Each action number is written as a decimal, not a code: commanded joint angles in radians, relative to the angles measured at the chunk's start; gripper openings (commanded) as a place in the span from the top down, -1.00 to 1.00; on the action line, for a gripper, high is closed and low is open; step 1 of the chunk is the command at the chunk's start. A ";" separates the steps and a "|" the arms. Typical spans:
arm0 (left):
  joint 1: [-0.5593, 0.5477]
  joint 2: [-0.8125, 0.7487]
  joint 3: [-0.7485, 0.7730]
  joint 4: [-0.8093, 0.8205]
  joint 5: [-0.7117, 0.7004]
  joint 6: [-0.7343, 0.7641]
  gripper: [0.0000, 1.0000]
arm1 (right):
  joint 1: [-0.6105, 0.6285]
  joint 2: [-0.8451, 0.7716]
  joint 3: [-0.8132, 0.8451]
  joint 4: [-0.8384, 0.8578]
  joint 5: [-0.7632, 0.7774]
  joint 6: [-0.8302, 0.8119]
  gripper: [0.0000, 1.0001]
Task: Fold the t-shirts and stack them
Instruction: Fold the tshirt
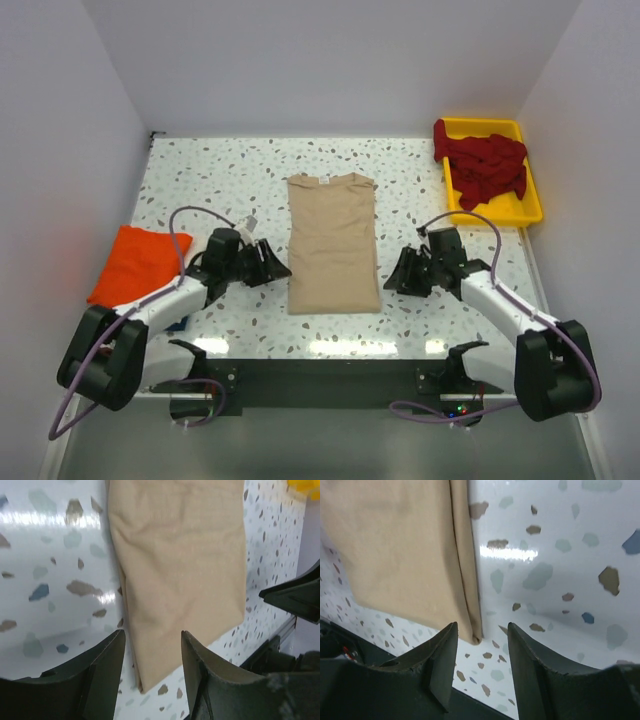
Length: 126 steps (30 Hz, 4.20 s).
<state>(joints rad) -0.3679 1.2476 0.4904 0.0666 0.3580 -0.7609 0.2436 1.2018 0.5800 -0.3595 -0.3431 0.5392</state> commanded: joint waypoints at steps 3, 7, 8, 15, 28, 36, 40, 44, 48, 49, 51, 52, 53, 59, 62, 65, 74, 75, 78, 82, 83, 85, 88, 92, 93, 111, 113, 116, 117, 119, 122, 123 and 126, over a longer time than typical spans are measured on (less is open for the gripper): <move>-0.035 -0.109 -0.102 0.024 0.136 0.018 -0.09 | 0.031 -0.132 -0.104 0.013 -0.039 0.071 0.02; -0.063 -0.125 -0.142 0.015 0.127 0.000 -0.08 | 0.048 -0.140 -0.163 0.046 -0.054 0.099 0.02; -0.068 -0.122 -0.150 0.012 0.105 -0.003 -0.07 | 0.065 -0.139 -0.169 0.051 -0.045 0.110 0.02; -0.123 -0.154 -0.242 0.019 0.010 -0.072 0.09 | 0.097 -0.128 -0.226 0.106 -0.039 0.146 0.03; -0.218 -0.102 -0.268 0.067 -0.057 -0.141 0.20 | 0.140 -0.087 -0.273 0.188 -0.017 0.197 0.13; -0.243 -0.076 -0.266 0.075 -0.082 -0.160 0.28 | 0.143 -0.065 -0.304 0.246 -0.027 0.228 0.21; -0.244 -0.070 -0.263 0.085 -0.085 -0.164 0.34 | 0.145 -0.064 -0.305 0.261 -0.033 0.237 0.26; -0.247 -0.062 -0.251 0.104 -0.077 -0.175 0.47 | 0.145 -0.061 -0.310 0.278 -0.043 0.255 0.32; -0.256 -0.027 -0.227 0.107 -0.074 -0.178 0.82 | 0.146 -0.068 -0.319 0.291 -0.051 0.265 0.49; -0.259 -0.024 -0.224 0.105 -0.074 -0.178 0.89 | 0.148 -0.074 -0.319 0.286 -0.050 0.265 0.59; -0.275 -0.027 -0.223 0.098 -0.074 -0.178 1.00 | 0.148 -0.099 -0.322 0.269 -0.050 0.262 0.73; -0.282 -0.031 -0.227 0.091 -0.079 -0.178 1.00 | 0.146 -0.111 -0.324 0.258 -0.048 0.260 0.87; -0.284 -0.039 -0.233 0.081 -0.080 -0.178 1.00 | 0.148 -0.122 -0.327 0.251 -0.048 0.257 0.93; -0.309 -0.164 -0.279 0.017 -0.099 -0.195 1.00 | 0.148 -0.278 -0.376 0.166 -0.051 0.257 1.00; -0.338 -0.244 -0.294 -0.034 -0.113 -0.204 1.00 | 0.148 -0.398 -0.410 0.099 -0.063 0.265 1.00; -0.376 -0.335 -0.303 -0.109 -0.134 -0.221 1.00 | 0.146 -0.557 -0.422 -0.016 -0.069 0.266 1.00; -0.440 -0.562 -0.244 -0.261 -0.182 -0.252 1.00 | 0.146 -0.826 -0.266 -0.331 -0.070 0.251 1.00; -0.440 -0.566 -0.230 -0.270 -0.188 -0.252 1.00 | 0.146 -0.812 -0.250 -0.341 -0.068 0.245 1.00; -0.440 -0.567 -0.164 -0.287 -0.194 -0.244 1.00 | 0.148 -0.788 -0.177 -0.354 -0.054 0.223 1.00; -0.440 -0.542 -0.066 -0.310 -0.205 -0.232 1.00 | 0.146 -0.710 -0.083 -0.360 -0.027 0.194 1.00; -0.439 -0.525 -0.049 -0.326 -0.211 -0.223 1.00 | 0.146 -0.694 -0.053 -0.355 -0.020 0.183 1.00; -0.440 -0.507 0.000 -0.343 -0.231 -0.216 1.00 | 0.146 -0.650 -0.026 -0.345 -0.013 0.179 1.00; -0.437 -0.456 0.054 -0.329 -0.244 -0.193 1.00 | 0.148 -0.586 0.020 -0.306 0.001 0.182 1.00; -0.390 -0.309 0.137 -0.280 -0.208 -0.122 1.00 | 0.148 -0.457 0.085 -0.195 0.006 0.186 1.00; -0.350 -0.280 0.180 -0.272 -0.176 -0.108 1.00 | 0.146 -0.421 0.098 -0.173 0.004 0.186 1.00; -0.077 0.240 0.591 -0.117 0.076 -0.052 1.00 | 0.108 0.205 0.544 0.036 0.030 0.162 1.00; -0.060 0.274 0.615 -0.110 0.096 -0.061 1.00 | 0.088 0.251 0.598 0.030 0.023 0.159 1.00; -0.023 0.317 0.671 -0.105 0.114 -0.072 1.00 | 0.050 0.307 0.656 0.033 0.000 0.156 1.00; -0.005 0.331 0.697 -0.100 0.125 -0.075 1.00 | 0.040 0.323 0.670 0.033 -0.014 0.157 1.00; 0.010 0.374 0.723 -0.100 0.130 -0.084 1.00 | 0.020 0.376 0.716 0.039 -0.030 0.160 1.00; 0.043 0.430 0.763 -0.082 0.156 -0.103 1.00 | -0.001 0.438 0.787 0.037 -0.049 0.163 1.00; 0.055 0.446 0.795 -0.082 0.159 -0.106 1.00 | -0.003 0.479 0.802 0.039 -0.051 0.165 1.00; 0.081 0.522 0.871 -0.082 0.170 -0.103 1.00 | -0.013 0.563 0.863 0.047 -0.066 0.168 1.00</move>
<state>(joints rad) -0.3138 1.7271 1.2655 -0.0685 0.4835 -0.8497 0.2363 1.7073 1.3731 -0.3500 -0.3672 0.7136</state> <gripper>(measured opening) 0.054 0.014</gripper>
